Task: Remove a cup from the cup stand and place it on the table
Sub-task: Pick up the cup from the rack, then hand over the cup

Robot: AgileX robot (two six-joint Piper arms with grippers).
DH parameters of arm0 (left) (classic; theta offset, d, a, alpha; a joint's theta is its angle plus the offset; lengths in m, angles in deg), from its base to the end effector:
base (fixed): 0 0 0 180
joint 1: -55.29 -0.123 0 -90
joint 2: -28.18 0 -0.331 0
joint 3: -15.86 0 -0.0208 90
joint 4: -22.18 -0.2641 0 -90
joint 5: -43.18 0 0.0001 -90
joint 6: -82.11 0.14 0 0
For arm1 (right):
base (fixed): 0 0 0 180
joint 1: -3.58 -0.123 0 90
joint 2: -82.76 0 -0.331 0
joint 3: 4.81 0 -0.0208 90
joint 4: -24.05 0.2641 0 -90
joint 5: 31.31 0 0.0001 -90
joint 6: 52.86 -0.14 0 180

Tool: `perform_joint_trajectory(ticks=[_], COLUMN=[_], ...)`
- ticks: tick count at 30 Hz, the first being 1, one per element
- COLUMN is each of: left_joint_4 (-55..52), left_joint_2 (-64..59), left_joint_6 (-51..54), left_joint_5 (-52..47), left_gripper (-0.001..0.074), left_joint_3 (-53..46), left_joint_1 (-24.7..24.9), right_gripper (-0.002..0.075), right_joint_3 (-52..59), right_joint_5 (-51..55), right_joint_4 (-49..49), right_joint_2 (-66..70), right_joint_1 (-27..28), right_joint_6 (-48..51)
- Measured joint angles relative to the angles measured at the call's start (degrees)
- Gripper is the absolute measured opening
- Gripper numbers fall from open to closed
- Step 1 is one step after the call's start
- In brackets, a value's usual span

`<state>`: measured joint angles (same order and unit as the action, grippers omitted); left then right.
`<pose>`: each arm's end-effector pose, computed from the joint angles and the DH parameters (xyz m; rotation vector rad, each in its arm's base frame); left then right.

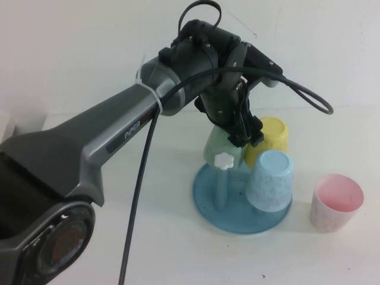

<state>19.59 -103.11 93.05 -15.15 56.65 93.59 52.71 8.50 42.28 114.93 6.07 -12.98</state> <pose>0.4389 -0.3398 0.2705 1.0986 2.3569 -0.1146 0.0929 0.0241 0.2368 -0.5526 2.1497 -0.0453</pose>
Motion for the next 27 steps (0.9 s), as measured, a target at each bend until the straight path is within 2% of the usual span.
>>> perform_joint_trajectory(ticks=[8, 12, 14, 17, 22, 24, 27], left_joint_4=[-2.76, -2.39, -0.39, 5.08, 21.14, 28.99, 43.34], left_joint_2=[6.94, 12.06, 15.00, 19.10, 25.19, 26.62, 27.43], left_joint_6=[-0.27, -0.27, -0.30, -0.40, -0.40, -0.54, -0.53], left_joint_5=[-0.36, -0.59, -0.59, -0.36, 1.09, 1.74, 1.99], left_gripper=[0.0539, 0.0539, 0.0539, 0.0539, 0.0539, 0.0539, 0.0539], left_joint_3=[0.00, 0.00, 0.00, 0.00, 0.18, 0.31, 0.41], left_joint_1=[0.00, 0.02, 0.02, 0.02, 0.02, 0.02, 0.02], right_gripper=[-0.0003, -0.0003, -0.0003, -0.0003, -0.0003, 0.0001, 0.0069], right_joint_3=[0.03, 0.03, 0.03, -0.10, -1.57, -2.38, -3.55], right_joint_5=[-2.42, -5.08, -7.13, -9.97, -9.29, -7.58, -6.13], right_joint_4=[0.37, 5.13, 11.46, 27.54, 65.29, 72.82, 77.05], right_joint_2=[0.00, 0.00, 0.00, -0.50, -2.95, -3.55, -4.02], right_joint_1=[0.00, 0.00, 0.00, 0.00, 0.00, 0.00, 0.00], right_joint_6=[0.00, 0.91, 3.22, 10.03, 36.38, 44.70, 45.82])
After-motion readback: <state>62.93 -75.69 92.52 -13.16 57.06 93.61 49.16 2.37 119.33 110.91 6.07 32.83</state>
